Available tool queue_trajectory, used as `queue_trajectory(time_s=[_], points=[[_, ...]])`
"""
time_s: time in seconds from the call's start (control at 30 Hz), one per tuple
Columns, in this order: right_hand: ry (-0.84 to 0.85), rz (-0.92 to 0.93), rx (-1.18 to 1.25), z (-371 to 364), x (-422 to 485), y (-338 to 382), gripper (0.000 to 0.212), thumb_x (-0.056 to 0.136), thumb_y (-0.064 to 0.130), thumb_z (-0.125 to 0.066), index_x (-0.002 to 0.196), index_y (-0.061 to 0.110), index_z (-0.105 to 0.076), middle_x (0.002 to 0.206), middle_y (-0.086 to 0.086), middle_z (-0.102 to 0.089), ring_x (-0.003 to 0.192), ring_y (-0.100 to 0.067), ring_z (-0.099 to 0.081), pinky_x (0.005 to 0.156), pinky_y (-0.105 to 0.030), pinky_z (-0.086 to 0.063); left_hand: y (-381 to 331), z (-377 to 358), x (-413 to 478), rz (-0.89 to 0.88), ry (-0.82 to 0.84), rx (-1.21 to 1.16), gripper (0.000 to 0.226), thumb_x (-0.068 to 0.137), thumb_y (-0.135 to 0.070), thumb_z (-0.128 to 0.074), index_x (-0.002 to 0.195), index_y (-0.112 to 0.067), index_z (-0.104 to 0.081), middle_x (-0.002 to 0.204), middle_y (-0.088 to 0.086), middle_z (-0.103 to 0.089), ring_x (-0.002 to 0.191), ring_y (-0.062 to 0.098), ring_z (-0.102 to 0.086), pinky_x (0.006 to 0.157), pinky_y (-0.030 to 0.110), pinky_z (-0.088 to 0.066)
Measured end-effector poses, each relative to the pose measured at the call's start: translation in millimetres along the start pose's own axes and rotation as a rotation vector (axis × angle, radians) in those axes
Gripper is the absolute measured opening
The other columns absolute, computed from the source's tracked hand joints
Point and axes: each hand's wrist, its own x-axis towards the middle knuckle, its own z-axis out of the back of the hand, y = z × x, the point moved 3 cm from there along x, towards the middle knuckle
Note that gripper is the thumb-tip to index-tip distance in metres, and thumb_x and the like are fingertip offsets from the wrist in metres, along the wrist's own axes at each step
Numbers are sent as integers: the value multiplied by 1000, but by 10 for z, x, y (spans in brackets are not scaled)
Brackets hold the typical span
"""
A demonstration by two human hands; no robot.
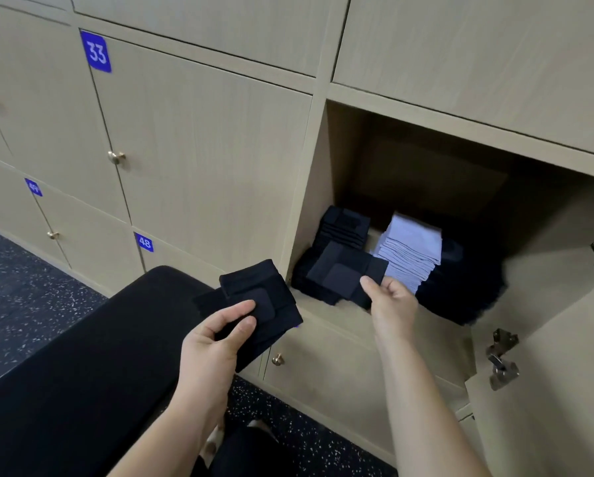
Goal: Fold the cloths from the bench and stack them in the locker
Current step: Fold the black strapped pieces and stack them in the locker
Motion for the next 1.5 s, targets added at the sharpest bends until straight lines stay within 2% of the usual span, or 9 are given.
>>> queue_trajectory(time_s=[0.23,0.37,0.67,0.77,0.93,1.03,1.27,1.4,1.5], points=[[-10,-79,-18,-409,716,-238,52,86,6,-69,58,16,-26,57,0,-29,50,-12,-25,42,-19,-24,127,-28,343,9,-14,13,24,86,0,-67,92,-21,-78,99,6,-76,94,20,-72,84,33,-52],[-10,-170,7,-576,950,-423,23,86,3,-69,72,-9,-54,75,-10,-57,67,-20,-53,40,-15,-44,218,25,530,-1,-41,28,22,84,-3,-70,73,-23,-71,92,9,-72,88,26,-65,84,40,-49],[8,-199,-134,-726,1107,-686,15,86,9,-70,77,2,-60,85,-12,-64,73,-23,-60,49,-24,-50,339,71,676,47,-27,-3,27,83,-1,-70,68,-22,-63,87,10,-68,79,25,-63,65,33,-49],[-27,-166,-204,-748,1094,-683,15,85,12,-72,90,0,-63,82,-7,-63,75,-24,-60,71,-42,-59,342,74,677,39,-33,7,27,83,-2,-70,68,-22,-62,81,5,-67,69,19,-61,51,22,-47],[-63,-198,-183,-742,1079,-660,29,87,10,-70,112,-2,-61,76,6,-51,72,-19,-56,87,-47,-55,321,83,661,34,-14,-5,26,82,-2,-70,68,-22,-62,80,6,-67,68,19,-62,50,20,-48],[-85,-193,-225,-725,1070,-654,34,85,16,-72,114,1,-61,103,-8,-66,88,-28,-64,89,-44,-54,299,82,657,33,3,-7,27,82,-2,-70,67,-21,-60,82,7,-68,70,19,-63,52,22,-48],[-111,53,-675,-547,821,-336,34,86,25,-67,118,17,-62,112,0,-63,97,-22,-60,69,-27,-36,195,103,556,-11,-1,1,31,83,1,-70,71,-21,-51,86,8,-70,72,20,-65,52,22,-50],[107,275,-458,-608,325,-8,13,83,16,-66,90,26,-70,81,15,-67,82,-5,-63,72,-27,-50,133,85,410,-38,38,28,31,82,3,-71,80,-24,-54,98,11,-71,86,25,-69,71,35,-54],[395,405,-443,-685,-37,258,23,79,17,-71,101,25,-71,99,14,-67,90,2,-59,83,-20,-47,110,74,246,-16,77,66,35,80,2,-74,99,-22,-55,102,9,-71,86,23,-71,70,33,-56]])
